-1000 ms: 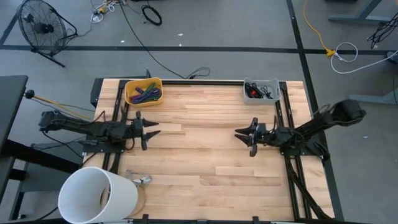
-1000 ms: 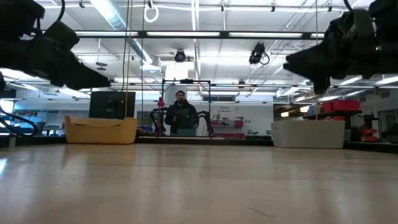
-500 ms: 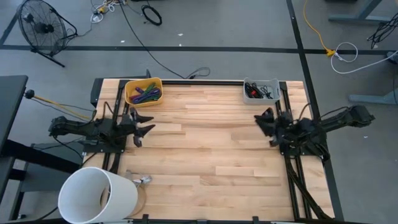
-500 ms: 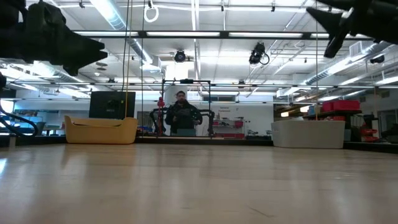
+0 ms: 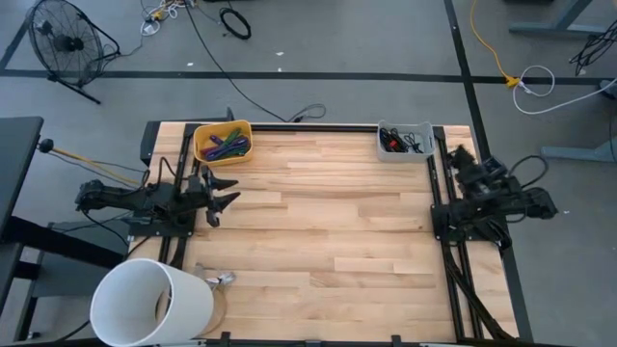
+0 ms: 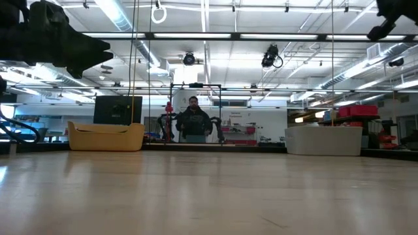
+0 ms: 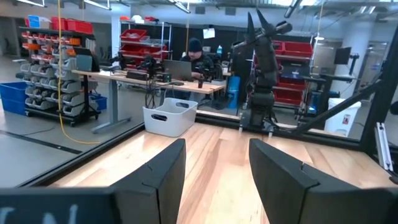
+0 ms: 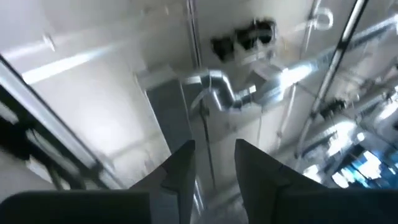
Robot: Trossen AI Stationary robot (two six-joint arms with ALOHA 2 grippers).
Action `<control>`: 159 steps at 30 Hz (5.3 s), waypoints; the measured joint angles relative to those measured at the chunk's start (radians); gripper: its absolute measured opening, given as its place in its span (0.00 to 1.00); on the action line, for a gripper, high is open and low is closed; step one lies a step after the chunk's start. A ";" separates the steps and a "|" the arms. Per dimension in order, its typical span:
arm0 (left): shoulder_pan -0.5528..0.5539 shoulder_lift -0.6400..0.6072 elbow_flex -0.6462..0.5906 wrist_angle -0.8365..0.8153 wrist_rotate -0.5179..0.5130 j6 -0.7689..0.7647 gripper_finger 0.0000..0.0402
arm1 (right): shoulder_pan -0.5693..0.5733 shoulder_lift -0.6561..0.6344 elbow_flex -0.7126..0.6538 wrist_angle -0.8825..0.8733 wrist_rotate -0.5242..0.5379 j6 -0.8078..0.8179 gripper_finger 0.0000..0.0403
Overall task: Pick & Place USB Port
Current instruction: Return to Home Position
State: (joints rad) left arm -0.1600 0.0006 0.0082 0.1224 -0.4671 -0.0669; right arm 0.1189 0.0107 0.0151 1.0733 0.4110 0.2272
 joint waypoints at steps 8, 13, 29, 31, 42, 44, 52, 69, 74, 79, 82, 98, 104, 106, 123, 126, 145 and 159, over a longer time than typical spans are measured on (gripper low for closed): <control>0.000 0.000 0.000 -0.001 0.000 0.000 0.45 | -0.015 -0.006 0.000 0.226 0.061 -0.001 0.28; 0.000 0.001 0.000 -0.007 0.000 0.000 0.45 | -0.015 -0.001 0.028 -0.045 0.128 -0.001 0.28; 0.000 0.001 0.000 -0.007 0.000 0.000 0.45 | -0.014 0.004 0.019 -0.993 0.120 0.000 0.28; 0.000 0.000 0.000 -0.007 0.000 0.000 0.45 | -0.014 0.007 0.019 -1.069 0.120 -0.003 0.28; 0.030 0.000 0.000 -0.007 0.001 0.000 0.45 | 0.061 0.169 -0.002 -0.966 0.104 0.000 0.28; 0.041 0.000 0.000 -0.007 0.000 0.000 0.45 | 0.101 0.164 0.000 -0.867 0.110 0.000 0.28; 0.062 0.000 0.000 -0.007 0.000 0.000 0.45 | 0.267 0.165 0.000 -0.921 0.095 0.000 0.28; 0.039 0.000 0.000 -0.007 0.000 0.000 0.45 | 0.350 0.175 0.000 -1.006 0.068 0.000 0.28; 0.022 0.000 0.000 -0.008 0.000 0.000 0.45 | 0.326 0.175 0.000 -1.006 0.067 0.000 0.28; 0.001 0.000 0.000 -0.007 0.001 0.000 0.45 | 0.263 0.178 0.000 -0.993 0.070 0.000 0.28; -0.014 0.000 0.000 -0.007 0.001 0.000 0.45 | 0.222 0.178 0.001 -0.993 0.071 0.000 0.28; -0.050 0.000 0.000 -0.007 0.000 0.000 0.45 | 0.025 0.179 0.001 -0.990 0.070 0.000 0.28; -0.050 0.000 0.000 -0.007 0.000 0.000 0.45 | 0.024 0.179 0.001 -0.985 0.071 -0.053 0.28; -0.049 0.000 0.000 -0.007 0.001 0.000 0.45 | 0.024 0.180 0.001 -0.944 0.070 0.001 0.28; -0.049 0.000 0.000 -0.008 0.000 0.000 0.45 | 0.025 0.145 0.000 -0.835 -0.489 -0.065 0.28; -0.049 0.000 0.000 -0.008 0.000 0.000 0.45 | 0.025 0.103 0.001 -0.874 -0.452 -0.119 0.28; -0.046 0.000 0.000 -0.008 0.001 0.000 0.45 | 0.025 0.004 0.001 -1.056 -0.364 -0.127 0.28; -0.006 0.002 0.000 -0.007 0.000 0.000 0.45 | 0.025 0.004 0.001 -1.052 -0.367 -0.128 0.28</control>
State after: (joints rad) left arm -0.1657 0.0027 0.0080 0.1150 -0.4667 -0.0669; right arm 0.1436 0.0143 0.0162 0.0212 0.0444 0.0995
